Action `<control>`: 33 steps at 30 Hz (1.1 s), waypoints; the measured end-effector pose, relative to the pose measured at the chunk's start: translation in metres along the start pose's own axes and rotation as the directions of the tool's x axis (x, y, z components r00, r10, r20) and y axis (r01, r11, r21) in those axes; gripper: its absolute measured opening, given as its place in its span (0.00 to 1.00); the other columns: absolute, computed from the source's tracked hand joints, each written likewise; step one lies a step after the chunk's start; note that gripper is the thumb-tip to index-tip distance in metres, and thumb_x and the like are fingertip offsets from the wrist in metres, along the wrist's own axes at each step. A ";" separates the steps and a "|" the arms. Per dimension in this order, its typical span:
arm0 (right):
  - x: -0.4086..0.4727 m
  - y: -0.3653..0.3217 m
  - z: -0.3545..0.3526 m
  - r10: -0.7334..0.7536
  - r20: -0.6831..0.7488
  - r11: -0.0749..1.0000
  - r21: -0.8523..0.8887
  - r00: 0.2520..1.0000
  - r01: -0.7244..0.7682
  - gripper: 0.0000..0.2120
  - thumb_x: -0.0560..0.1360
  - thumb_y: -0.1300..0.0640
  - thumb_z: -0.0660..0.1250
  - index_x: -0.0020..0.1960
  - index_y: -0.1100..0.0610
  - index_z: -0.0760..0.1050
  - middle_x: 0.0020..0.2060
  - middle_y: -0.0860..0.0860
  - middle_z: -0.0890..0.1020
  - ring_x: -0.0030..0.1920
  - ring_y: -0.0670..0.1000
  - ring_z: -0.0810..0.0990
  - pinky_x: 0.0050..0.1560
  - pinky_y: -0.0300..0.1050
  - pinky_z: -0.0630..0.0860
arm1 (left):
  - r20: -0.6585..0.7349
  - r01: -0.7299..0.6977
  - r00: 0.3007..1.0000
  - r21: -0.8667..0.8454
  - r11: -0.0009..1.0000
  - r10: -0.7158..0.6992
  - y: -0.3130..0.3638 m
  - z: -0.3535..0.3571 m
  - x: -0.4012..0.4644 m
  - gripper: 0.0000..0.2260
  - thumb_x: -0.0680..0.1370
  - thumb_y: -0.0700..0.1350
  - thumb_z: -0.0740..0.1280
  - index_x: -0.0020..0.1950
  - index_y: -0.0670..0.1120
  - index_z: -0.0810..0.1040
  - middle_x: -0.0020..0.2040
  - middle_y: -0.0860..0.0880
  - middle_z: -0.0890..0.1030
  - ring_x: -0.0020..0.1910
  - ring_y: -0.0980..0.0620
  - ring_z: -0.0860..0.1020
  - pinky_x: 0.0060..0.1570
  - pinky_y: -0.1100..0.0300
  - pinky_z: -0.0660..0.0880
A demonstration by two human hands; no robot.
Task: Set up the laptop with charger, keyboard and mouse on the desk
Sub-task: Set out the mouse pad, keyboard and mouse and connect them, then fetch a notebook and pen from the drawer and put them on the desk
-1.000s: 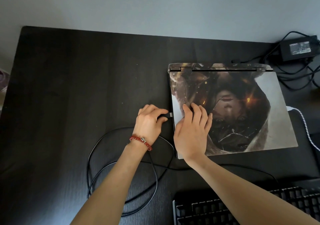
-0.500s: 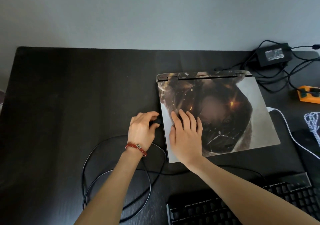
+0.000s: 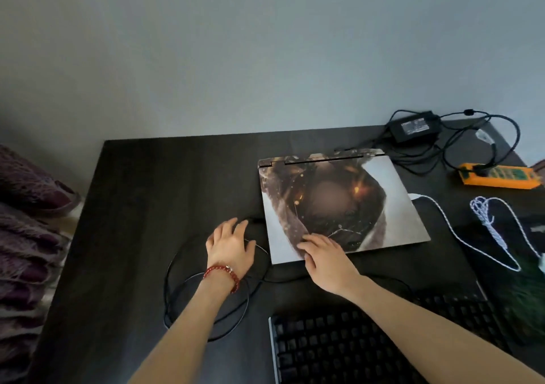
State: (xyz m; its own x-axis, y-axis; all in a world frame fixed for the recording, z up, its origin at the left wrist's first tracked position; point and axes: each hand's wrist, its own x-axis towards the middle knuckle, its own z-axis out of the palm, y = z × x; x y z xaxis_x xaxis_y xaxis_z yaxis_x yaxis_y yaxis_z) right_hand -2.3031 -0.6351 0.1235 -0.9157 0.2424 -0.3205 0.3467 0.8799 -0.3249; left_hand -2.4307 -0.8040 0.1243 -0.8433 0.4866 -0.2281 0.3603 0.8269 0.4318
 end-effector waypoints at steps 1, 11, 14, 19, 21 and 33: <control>-0.020 0.006 -0.006 0.006 -0.025 1.000 0.030 1.000 -0.006 0.18 0.79 0.56 0.53 0.67 0.53 0.67 0.68 0.50 0.69 0.70 0.50 0.63 0.72 0.49 0.60 | -0.009 -0.002 1.000 -0.005 1.000 0.002 0.011 -0.005 -0.014 0.20 0.76 0.49 0.61 0.68 0.50 0.66 0.70 0.49 0.66 0.70 0.47 0.61 0.69 0.48 0.58; -0.257 0.110 -0.057 0.346 -0.189 0.842 0.495 0.919 -0.215 0.16 0.80 0.57 0.54 0.65 0.55 0.71 0.61 0.50 0.77 0.57 0.49 0.77 0.56 0.37 0.71 | 0.101 -0.306 0.941 -0.154 0.939 0.323 0.219 0.034 -0.144 0.15 0.77 0.49 0.61 0.62 0.49 0.74 0.63 0.48 0.76 0.62 0.47 0.73 0.64 0.49 0.68; -0.365 0.158 -0.056 0.540 -0.310 0.763 0.573 0.783 -0.299 0.14 0.79 0.58 0.56 0.62 0.56 0.74 0.58 0.51 0.80 0.51 0.49 0.79 0.49 0.35 0.69 | 0.153 -0.435 0.873 -0.184 0.881 0.463 0.302 0.075 -0.214 0.14 0.77 0.50 0.61 0.61 0.50 0.74 0.62 0.48 0.76 0.60 0.47 0.74 0.62 0.49 0.69; -0.564 0.228 -0.037 0.787 -0.352 0.584 0.689 0.506 -0.430 0.13 0.79 0.59 0.56 0.60 0.59 0.75 0.57 0.55 0.81 0.58 0.54 0.78 0.58 0.42 0.69 | 0.311 -0.603 0.698 -0.230 0.764 0.645 0.428 0.154 -0.357 0.13 0.76 0.48 0.62 0.59 0.48 0.76 0.58 0.44 0.78 0.59 0.44 0.75 0.60 0.48 0.71; -0.628 0.246 -0.030 0.850 -0.338 0.506 0.737 0.404 -0.448 0.13 0.79 0.59 0.56 0.60 0.58 0.75 0.56 0.55 0.81 0.56 0.55 0.79 0.56 0.43 0.70 | 0.373 -0.651 0.625 -0.235 0.721 0.686 0.463 0.179 -0.400 0.13 0.77 0.48 0.61 0.59 0.47 0.76 0.58 0.44 0.78 0.58 0.43 0.75 0.60 0.48 0.71; -1.025 0.344 0.105 0.964 0.016 -0.086 0.964 -0.265 -0.251 0.15 0.79 0.60 0.54 0.61 0.57 0.74 0.55 0.55 0.81 0.54 0.50 0.78 0.52 0.40 0.71 | 0.576 -0.848 0.051 -0.407 0.340 0.816 0.694 0.403 -0.709 0.15 0.77 0.48 0.62 0.62 0.45 0.74 0.62 0.45 0.77 0.61 0.46 0.74 0.61 0.54 0.69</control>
State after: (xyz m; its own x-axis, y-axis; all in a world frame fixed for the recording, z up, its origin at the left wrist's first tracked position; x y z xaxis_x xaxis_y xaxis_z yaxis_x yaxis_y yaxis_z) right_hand -1.2241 -0.6235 0.2471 0.5801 0.7775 -0.2431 0.3964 -0.5301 -0.7496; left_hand -1.4216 -0.4612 0.2338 0.4802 0.8621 -0.1616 0.6755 -0.2460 0.6951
